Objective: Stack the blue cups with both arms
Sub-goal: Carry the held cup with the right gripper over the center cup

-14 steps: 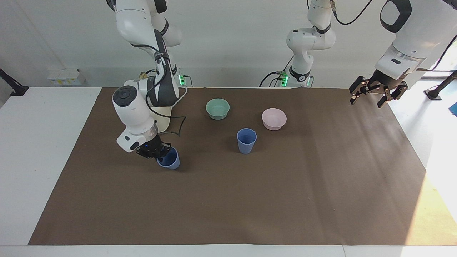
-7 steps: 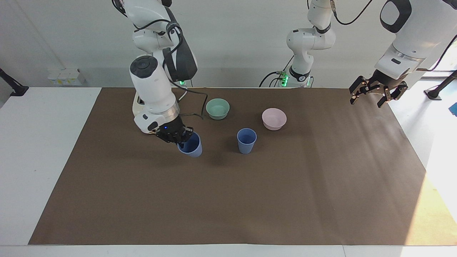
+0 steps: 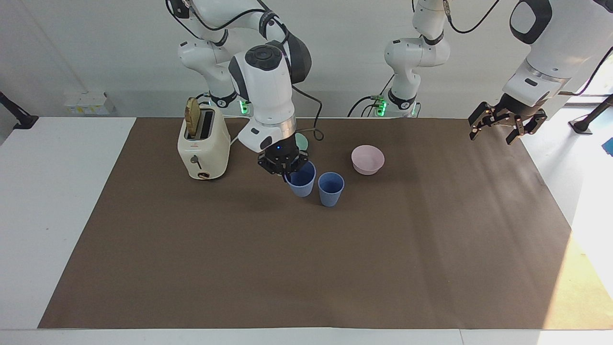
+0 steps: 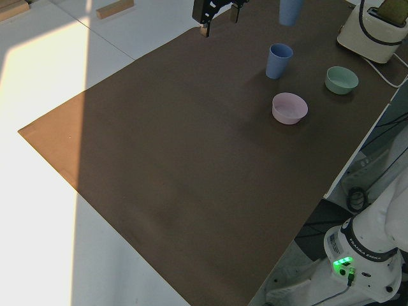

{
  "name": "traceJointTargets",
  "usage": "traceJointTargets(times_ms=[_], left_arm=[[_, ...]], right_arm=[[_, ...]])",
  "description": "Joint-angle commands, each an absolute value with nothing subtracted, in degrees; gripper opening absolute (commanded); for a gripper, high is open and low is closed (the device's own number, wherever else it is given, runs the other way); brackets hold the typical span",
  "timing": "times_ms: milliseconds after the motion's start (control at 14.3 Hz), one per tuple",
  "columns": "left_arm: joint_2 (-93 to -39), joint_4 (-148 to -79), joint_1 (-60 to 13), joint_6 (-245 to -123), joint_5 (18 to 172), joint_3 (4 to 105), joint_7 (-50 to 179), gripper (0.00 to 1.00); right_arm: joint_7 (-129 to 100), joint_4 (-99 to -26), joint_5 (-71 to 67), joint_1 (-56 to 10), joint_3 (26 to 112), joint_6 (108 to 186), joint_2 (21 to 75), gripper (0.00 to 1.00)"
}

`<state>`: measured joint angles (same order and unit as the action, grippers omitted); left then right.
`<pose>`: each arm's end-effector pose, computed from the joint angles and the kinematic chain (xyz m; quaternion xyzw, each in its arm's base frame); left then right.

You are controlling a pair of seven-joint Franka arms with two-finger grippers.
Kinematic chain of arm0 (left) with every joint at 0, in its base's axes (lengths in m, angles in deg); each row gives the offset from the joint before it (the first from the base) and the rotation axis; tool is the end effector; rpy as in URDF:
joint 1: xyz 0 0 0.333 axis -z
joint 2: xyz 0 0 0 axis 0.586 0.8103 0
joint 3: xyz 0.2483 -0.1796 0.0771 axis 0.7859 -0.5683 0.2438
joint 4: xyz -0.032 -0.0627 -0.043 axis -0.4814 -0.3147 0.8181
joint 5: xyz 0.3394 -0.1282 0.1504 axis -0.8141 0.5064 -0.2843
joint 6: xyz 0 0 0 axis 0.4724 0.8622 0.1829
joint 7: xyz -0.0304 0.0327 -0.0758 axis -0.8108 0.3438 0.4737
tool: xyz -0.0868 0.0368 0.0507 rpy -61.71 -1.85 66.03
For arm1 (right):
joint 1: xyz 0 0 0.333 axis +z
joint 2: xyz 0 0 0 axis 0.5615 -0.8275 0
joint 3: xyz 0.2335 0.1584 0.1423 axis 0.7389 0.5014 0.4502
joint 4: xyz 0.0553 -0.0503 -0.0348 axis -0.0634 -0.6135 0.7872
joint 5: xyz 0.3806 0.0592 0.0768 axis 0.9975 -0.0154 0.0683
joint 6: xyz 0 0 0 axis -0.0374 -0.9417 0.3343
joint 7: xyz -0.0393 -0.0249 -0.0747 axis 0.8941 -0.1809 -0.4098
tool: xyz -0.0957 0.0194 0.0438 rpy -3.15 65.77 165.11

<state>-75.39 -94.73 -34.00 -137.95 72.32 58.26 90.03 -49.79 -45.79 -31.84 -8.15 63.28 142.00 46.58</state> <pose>0.5609 -0.0161 0.6218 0.9950 -0.0956 0.0161 0.0228 0.5917 0.3061 0.5145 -0.9968 -0.0025 -0.0664 0.0444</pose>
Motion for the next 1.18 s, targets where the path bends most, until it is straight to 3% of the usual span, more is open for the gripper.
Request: traceJointTargets(times_ms=[0,697,1115], left_arm=[[-75.36,-93.66,-34.64,-136.58,71.41,57.69,90.58,1.0],[-75.27,-93.57,-34.55,-136.49,71.41,57.6,90.32,1.0],[-75.27,-93.57,-34.47,-136.49,71.41,57.6,90.4,1.0]], right_arm=[[-54.01,-43.23,-33.31,-4.21,63.06,141.99,44.61,0.0],[-55.52,-45.52,-33.4,-0.94,63.5,146.29,41.71,0.0],[-55.87,-46.04,-33.4,-0.24,63.41,144.98,41.53,0.0]])
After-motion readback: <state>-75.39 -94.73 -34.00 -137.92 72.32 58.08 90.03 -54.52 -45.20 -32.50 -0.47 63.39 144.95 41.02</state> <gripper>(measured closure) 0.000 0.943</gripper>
